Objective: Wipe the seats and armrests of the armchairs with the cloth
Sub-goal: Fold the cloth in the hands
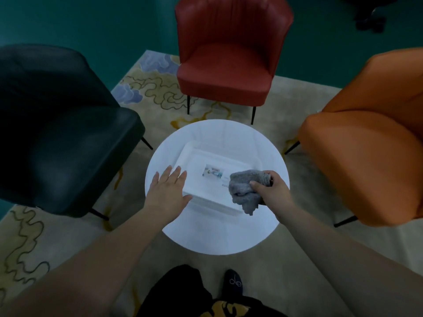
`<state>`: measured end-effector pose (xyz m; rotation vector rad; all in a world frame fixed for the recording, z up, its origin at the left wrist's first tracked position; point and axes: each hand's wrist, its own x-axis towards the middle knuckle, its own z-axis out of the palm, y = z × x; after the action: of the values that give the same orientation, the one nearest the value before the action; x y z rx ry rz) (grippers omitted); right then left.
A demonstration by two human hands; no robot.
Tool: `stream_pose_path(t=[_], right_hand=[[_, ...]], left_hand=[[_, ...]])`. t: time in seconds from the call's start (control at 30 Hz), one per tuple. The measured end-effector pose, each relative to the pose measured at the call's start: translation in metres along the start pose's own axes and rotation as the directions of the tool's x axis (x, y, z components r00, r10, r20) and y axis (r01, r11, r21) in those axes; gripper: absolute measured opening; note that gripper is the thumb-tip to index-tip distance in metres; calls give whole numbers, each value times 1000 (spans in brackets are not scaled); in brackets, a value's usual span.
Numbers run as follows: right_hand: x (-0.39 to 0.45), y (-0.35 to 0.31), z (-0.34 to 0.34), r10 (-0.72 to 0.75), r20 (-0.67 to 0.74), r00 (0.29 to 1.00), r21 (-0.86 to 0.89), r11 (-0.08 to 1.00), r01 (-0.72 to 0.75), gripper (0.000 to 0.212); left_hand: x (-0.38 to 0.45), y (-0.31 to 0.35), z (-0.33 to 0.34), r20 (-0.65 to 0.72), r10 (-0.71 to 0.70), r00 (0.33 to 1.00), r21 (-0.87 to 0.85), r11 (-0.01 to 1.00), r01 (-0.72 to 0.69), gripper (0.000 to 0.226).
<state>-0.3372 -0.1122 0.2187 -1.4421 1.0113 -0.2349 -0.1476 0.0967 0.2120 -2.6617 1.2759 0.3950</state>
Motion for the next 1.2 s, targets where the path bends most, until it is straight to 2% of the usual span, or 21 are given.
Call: stream_pose_path(t=[0.3, 0.47, 0.67, 0.87, 1.0, 1.13, 1.2], right_hand=[[58, 2, 52, 148, -129, 981, 75, 987, -140, 21], [81, 12, 75, 212, -243, 947, 166, 971, -175, 18], [110, 35, 93, 276, -349, 895, 294, 939, -175, 17], [144, 59, 115, 338, -297, 893, 468, 867, -173, 19], [175, 70, 138, 388, -252, 886, 622, 767, -158, 21], [194, 81, 167, 536, -285, 795, 747, 644, -166, 22], [192, 90, 178, 608, -344, 715, 675, 689, -262, 16]], left_hand=[[75, -58, 12, 46, 104, 993, -51, 993, -102, 74], [122, -86, 38, 78, 209, 975, -70, 977, -204, 85], [186, -77, 95, 128, 363, 923, -35, 932, -361, 89], [225, -61, 146, 198, 335, 921, 70, 932, -354, 111], [231, -62, 161, 148, 325, 934, 105, 934, -342, 119], [231, -62, 164, 120, 330, 936, 130, 930, -345, 119], [231, -61, 160, 135, 330, 934, 118, 931, -346, 120]])
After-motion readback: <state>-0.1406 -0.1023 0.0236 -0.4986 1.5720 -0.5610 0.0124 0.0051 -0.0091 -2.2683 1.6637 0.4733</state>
